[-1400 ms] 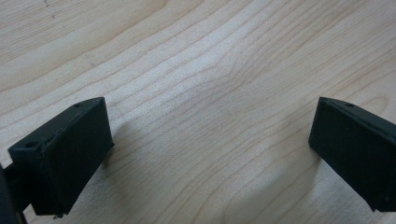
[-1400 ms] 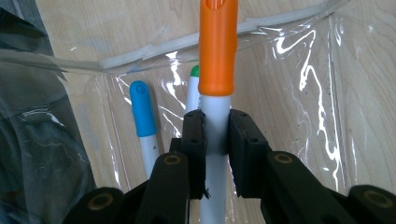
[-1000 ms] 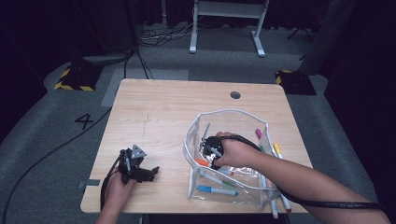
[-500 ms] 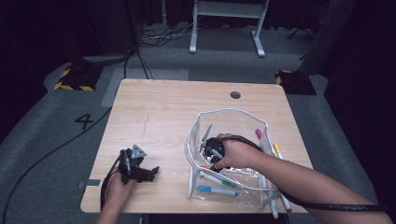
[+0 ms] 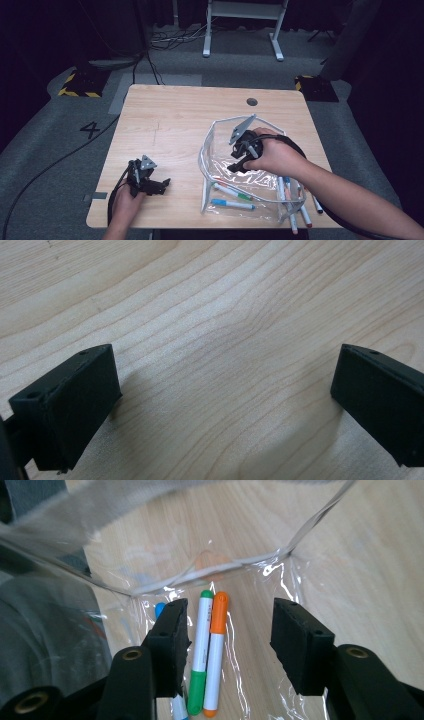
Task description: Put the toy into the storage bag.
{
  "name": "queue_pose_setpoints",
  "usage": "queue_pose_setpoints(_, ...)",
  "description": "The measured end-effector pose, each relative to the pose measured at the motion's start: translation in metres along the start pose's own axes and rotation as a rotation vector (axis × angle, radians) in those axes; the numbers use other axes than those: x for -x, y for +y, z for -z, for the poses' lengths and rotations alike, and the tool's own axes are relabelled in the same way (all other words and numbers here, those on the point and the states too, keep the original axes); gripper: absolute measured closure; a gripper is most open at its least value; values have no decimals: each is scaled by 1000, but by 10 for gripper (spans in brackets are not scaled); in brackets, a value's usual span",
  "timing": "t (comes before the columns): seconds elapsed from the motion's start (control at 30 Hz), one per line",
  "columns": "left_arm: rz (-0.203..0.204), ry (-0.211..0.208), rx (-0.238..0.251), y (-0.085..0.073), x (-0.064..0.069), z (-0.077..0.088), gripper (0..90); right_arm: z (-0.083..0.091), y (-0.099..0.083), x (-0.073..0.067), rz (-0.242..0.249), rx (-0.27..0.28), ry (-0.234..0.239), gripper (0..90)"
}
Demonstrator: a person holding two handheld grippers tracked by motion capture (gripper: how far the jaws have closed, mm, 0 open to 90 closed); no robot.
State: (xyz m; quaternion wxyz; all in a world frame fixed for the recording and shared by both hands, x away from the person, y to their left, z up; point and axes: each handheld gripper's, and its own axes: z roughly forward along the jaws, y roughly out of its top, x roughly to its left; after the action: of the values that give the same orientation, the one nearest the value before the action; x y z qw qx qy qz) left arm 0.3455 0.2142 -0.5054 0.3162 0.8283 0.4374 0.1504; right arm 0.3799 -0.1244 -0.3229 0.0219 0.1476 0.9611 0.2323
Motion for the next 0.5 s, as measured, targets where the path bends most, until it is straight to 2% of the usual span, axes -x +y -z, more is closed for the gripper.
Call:
queue_pose_setpoints(0.23, 0, 0, 0, 0, 0, 0, 0, 53, -11, -4, -21, 136, -38, 495)
queue_pose_setpoints(0.37, 0, 0, 0, 0, 0, 0, 0, 79, -23, -2, -59, 191, -66, 495)
queue_pose_setpoints(0.5, 0, -1, 1, 0, 0, 0, 0, 102, -44, 2, -105, 229, -97, 490)
